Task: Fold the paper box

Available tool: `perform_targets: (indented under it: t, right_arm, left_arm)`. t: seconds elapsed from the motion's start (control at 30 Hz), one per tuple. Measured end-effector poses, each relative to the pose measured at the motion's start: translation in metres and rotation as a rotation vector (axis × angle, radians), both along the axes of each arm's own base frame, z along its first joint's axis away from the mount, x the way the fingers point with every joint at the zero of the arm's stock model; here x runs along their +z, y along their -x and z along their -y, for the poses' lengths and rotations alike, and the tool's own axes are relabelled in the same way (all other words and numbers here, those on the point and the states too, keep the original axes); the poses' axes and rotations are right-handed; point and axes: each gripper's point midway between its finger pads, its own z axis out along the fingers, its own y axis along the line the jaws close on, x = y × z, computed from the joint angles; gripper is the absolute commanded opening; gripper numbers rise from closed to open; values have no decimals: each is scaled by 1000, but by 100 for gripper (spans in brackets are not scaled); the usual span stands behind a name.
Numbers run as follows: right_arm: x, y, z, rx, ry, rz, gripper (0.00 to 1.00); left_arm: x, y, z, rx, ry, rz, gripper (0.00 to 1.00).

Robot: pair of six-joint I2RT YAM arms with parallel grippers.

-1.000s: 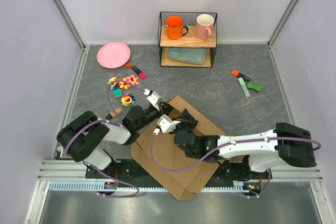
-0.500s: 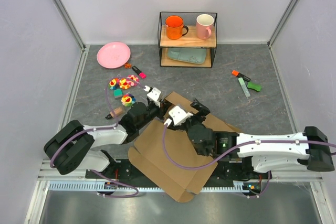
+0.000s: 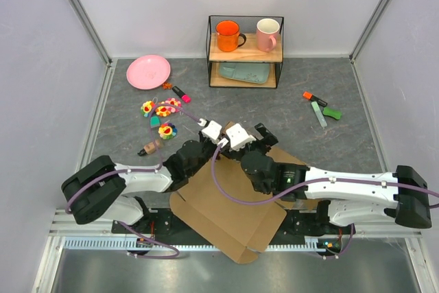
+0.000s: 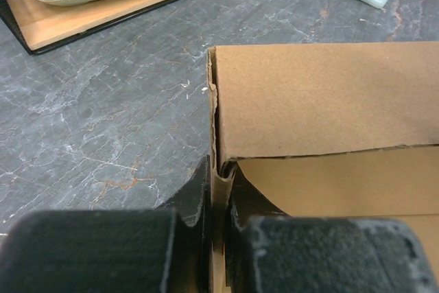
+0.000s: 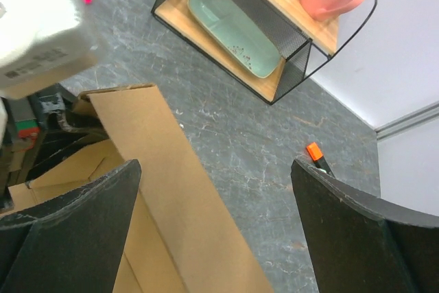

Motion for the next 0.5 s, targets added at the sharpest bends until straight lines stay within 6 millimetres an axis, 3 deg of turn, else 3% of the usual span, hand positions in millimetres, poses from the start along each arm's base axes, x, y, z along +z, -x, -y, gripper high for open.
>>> perform_targets:
  t: [0.3, 0.5]
  right_arm:
    - [-30, -8, 1, -14, 44, -71, 98]
    - [-35, -10, 9, -43, 54, -85, 98]
  left_arm:
    - [-1, -4, 18, 136, -90, 68, 2]
    - [-1, -10, 11, 258, -92, 91, 2]
